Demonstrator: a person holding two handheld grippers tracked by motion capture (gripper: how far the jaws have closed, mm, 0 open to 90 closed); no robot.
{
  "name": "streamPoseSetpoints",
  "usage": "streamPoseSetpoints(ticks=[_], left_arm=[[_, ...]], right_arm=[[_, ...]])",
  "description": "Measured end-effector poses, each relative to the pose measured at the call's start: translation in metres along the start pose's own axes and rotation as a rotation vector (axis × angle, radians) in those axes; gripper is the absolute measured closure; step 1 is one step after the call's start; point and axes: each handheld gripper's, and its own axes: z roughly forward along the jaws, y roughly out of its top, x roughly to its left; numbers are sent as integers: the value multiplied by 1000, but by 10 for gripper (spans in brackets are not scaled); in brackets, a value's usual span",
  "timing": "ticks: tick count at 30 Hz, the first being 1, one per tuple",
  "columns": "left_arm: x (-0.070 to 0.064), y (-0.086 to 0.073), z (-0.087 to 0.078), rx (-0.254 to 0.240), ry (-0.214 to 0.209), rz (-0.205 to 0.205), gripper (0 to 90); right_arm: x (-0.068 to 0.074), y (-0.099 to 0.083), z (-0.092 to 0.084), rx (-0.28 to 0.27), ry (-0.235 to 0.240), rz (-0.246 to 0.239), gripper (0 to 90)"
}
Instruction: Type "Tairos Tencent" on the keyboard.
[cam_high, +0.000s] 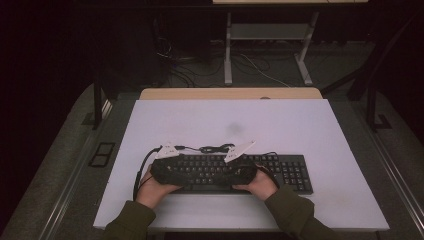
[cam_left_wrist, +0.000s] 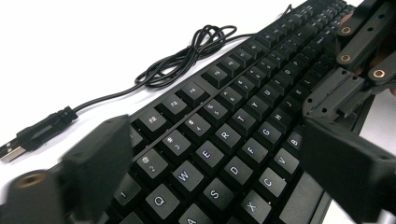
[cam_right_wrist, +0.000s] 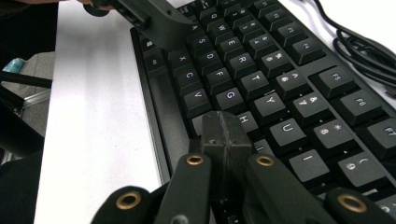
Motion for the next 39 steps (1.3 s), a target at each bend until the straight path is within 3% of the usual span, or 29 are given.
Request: streamPoseSetpoints(ticks=[3, 10, 20, 29, 39], left_arm=[[0, 0, 1, 7, -1, -10, 0], [-1, 0, 1, 1, 0, -9, 0], [0, -1, 0, 9, -7, -2, 0], [-3, -2, 0, 10, -15, 5, 33], [-6, -2, -2, 13, -40, 19, 182]], right_arm=[[0, 0, 0, 7, -5, -8, 895], [-1, -1, 1, 15, -10, -3, 895], [-5, 1, -8, -36, -2, 9, 881], [-11, 0, -14, -75, -11, 28, 719], [-18, -1, -20, -119, -37, 52, 538]])
